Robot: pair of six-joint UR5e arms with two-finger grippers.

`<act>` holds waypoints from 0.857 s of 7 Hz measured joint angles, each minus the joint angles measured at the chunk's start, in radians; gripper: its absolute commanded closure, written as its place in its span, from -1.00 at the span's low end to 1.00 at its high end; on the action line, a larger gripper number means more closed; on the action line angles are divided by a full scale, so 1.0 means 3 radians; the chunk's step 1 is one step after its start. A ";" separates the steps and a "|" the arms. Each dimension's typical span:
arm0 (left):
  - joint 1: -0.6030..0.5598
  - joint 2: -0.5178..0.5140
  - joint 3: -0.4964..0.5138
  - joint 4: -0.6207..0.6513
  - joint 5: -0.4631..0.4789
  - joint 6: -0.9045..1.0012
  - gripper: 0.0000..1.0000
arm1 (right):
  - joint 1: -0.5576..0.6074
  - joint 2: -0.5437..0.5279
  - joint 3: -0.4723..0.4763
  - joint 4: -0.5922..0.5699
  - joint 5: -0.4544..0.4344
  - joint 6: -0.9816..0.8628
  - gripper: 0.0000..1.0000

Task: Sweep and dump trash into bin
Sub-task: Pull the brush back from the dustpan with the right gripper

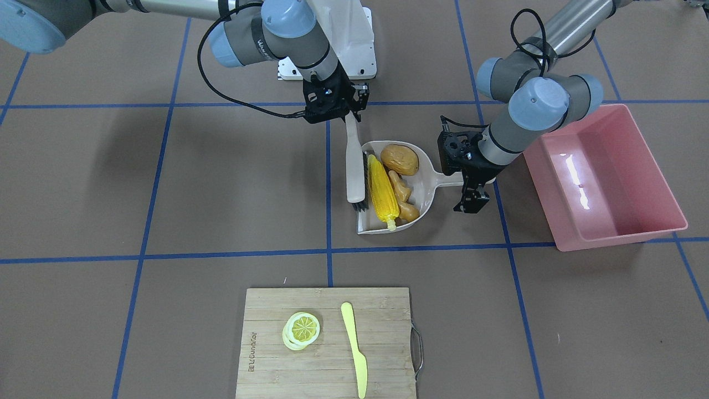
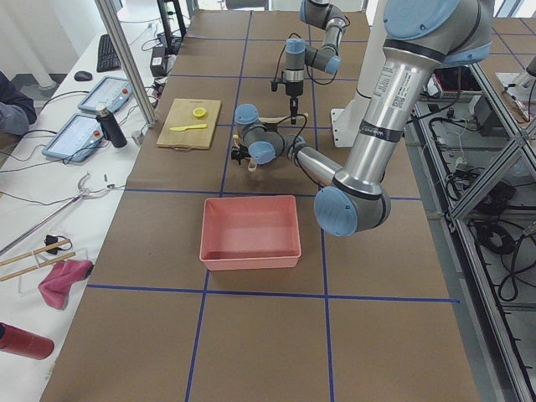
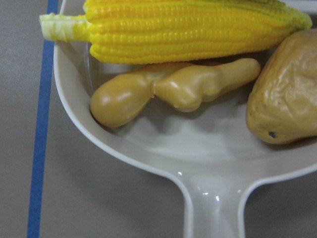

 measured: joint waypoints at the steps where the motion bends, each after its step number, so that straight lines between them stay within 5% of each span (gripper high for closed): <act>1: 0.0000 0.0002 0.0001 0.0000 0.0009 0.0001 -0.93 | 0.0060 -0.0090 0.0085 -0.0002 0.0054 -0.0006 1.00; 3: 0.0001 0.0004 0.0003 -0.0001 0.0016 0.0005 -0.73 | 0.0211 -0.0201 0.0216 -0.0003 0.0204 -0.0012 1.00; 4: 0.0001 0.0006 -0.0003 -0.0003 0.0015 0.0005 -0.27 | 0.0309 -0.0258 0.0270 -0.0006 0.0298 -0.0055 1.00; 6: -0.0002 0.0022 -0.0023 -0.0005 0.0011 -0.0013 0.33 | 0.0479 -0.0362 0.0319 -0.0160 0.0405 -0.0365 1.00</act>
